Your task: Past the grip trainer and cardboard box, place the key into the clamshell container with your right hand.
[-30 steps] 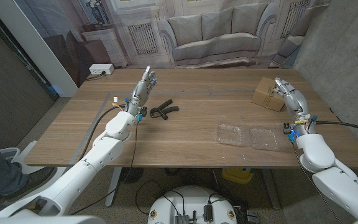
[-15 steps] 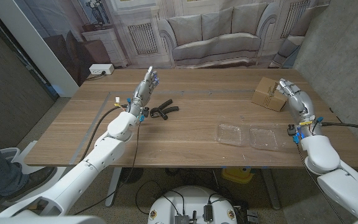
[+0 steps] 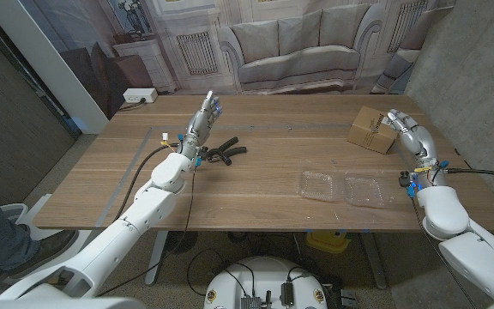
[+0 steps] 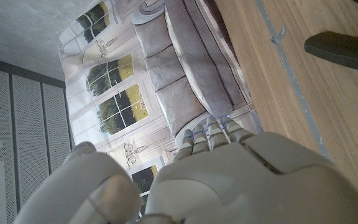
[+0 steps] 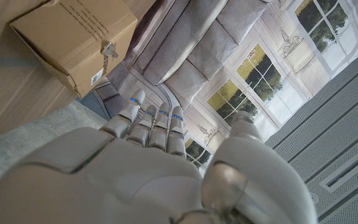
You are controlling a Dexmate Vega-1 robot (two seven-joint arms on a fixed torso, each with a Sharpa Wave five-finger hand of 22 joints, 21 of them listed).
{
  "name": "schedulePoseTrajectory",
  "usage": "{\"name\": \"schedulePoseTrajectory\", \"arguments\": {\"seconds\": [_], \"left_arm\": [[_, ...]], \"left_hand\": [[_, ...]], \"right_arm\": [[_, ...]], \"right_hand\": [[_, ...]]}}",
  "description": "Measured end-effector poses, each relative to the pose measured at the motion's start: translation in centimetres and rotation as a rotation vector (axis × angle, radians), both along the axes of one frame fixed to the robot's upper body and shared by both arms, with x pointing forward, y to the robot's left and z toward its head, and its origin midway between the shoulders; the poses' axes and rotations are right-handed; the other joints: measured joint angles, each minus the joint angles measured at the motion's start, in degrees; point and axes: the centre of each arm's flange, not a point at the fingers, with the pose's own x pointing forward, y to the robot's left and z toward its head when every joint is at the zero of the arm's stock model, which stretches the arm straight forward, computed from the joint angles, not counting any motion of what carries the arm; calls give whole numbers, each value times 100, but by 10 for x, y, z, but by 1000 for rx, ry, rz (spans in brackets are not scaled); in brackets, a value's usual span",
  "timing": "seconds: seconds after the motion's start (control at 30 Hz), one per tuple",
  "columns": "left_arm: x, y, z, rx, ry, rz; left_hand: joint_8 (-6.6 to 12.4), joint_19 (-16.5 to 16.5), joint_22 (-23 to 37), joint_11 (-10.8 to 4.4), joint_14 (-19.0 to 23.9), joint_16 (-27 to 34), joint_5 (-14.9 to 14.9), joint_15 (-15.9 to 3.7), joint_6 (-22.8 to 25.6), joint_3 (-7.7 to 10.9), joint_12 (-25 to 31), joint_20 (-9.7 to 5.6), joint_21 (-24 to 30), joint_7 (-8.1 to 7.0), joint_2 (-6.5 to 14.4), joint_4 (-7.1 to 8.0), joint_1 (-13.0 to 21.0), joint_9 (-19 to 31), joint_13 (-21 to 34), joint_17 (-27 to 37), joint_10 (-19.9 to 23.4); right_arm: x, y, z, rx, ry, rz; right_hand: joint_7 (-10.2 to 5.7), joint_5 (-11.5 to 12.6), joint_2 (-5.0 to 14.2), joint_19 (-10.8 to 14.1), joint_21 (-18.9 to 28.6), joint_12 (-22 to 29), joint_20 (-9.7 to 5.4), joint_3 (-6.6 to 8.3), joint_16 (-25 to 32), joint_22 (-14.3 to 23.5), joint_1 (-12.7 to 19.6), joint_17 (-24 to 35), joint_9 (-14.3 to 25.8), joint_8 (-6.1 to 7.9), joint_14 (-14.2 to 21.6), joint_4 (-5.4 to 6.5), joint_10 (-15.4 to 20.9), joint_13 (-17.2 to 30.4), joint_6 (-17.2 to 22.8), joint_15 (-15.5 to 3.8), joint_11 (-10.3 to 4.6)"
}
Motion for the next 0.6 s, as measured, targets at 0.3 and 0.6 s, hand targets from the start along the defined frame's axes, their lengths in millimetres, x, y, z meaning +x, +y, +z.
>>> {"name": "schedulePoseTrajectory", "arguments": {"seconds": [0.3,0.6], "left_arm": [[3,-2,0,-3,0,-2],[2,-3,1,-8,-4,-4]], "left_hand": [[0,0,0,0,0,0,0,0,0,0,0,0,0,0,0,0,0,0,0,0,0],[0,0,0,2,15,0,0,15,0,0,0,0,0,0,24,0,24,0,0,0,47]], "right_arm": [[2,-3,4,-25,8,-50],[2,-1,8,-64,16,-99]], "right_hand": [[0,0,17,31,-29,0,31,-1,0,0,18,0,0,0,31,-47,22,0,0,-30,-22],[-30,0,22,62,-29,0,1,-1,0,0,24,0,0,0,30,-47,40,0,30,-30,-41]]}}
